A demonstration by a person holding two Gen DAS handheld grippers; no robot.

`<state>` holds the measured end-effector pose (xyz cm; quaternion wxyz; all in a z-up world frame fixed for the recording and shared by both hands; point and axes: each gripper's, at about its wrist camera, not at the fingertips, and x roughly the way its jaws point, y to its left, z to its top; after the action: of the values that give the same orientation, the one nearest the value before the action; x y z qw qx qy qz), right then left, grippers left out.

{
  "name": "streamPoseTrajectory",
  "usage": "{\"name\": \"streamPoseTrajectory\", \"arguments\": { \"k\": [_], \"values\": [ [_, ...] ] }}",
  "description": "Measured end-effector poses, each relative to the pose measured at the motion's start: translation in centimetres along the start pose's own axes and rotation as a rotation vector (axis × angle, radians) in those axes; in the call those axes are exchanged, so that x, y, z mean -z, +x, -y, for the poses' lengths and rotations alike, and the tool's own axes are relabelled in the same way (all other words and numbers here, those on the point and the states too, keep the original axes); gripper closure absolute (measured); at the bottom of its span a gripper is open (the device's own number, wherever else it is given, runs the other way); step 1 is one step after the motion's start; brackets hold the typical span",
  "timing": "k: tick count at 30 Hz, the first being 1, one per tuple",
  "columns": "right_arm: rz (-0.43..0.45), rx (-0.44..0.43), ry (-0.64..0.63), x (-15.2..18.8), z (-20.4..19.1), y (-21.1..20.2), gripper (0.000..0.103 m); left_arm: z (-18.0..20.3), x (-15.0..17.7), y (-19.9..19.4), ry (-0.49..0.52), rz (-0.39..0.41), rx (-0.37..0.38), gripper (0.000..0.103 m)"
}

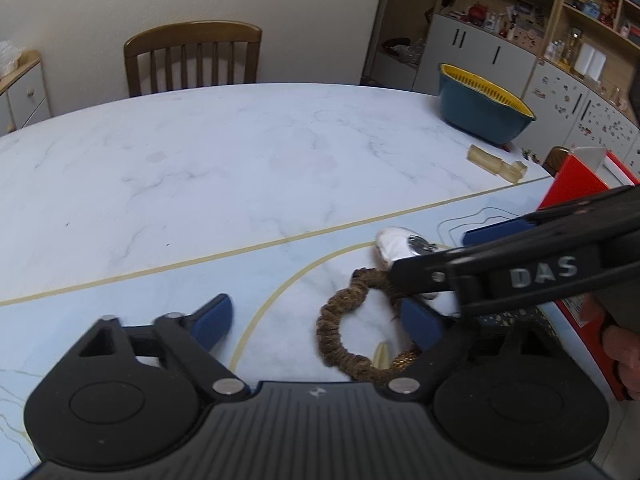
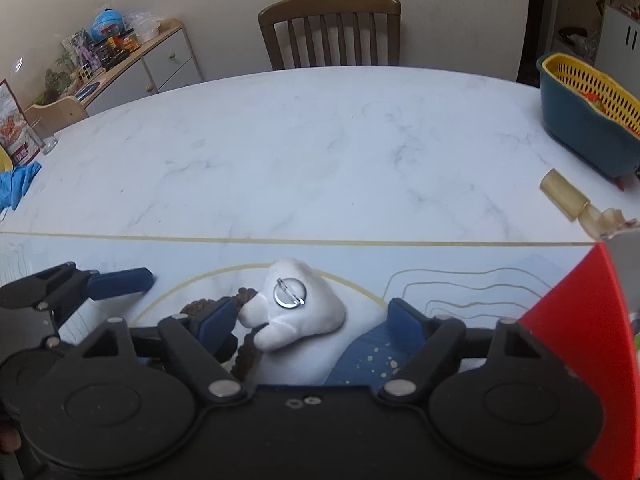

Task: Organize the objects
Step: 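Grasp the brown bead bracelet with the left tool while the right tool grasps the white figure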

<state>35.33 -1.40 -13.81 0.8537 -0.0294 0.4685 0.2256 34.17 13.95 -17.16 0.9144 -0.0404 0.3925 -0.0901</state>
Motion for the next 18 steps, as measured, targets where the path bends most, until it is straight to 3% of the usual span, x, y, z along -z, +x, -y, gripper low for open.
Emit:
{"name": "streamPoseTrajectory", "arguments": {
  "k": [5,10,11,13,18],
  "values": [
    [0.0,-0.012,0.008,-0.19,-0.14,0.57,0.027,0.39,-0.14,-0.1,0.007,0.004,0.031,0.047],
    [0.001,-0.022,0.0,-0.43,-0.38,0.82,0.038,0.43,-0.27,0.01,0.003,-0.006,0.045,0.073],
    [-0.002,-0.022,-0.002,-0.44,-0.44,0.87,0.045,0.35,-0.32,0.05,-0.003,-0.009,0.044,0.077],
    [-0.012,-0.019,-0.012,-0.34,-0.59,0.99,0.045,0.1,-0.43,0.08,-0.022,-0.018,0.053,0.085],
    [0.004,-0.006,-0.013,-0.2,-0.79,0.29,0.052,0.1,-0.4,-0.01,-0.025,-0.037,0.059,0.092]
  ]
}}
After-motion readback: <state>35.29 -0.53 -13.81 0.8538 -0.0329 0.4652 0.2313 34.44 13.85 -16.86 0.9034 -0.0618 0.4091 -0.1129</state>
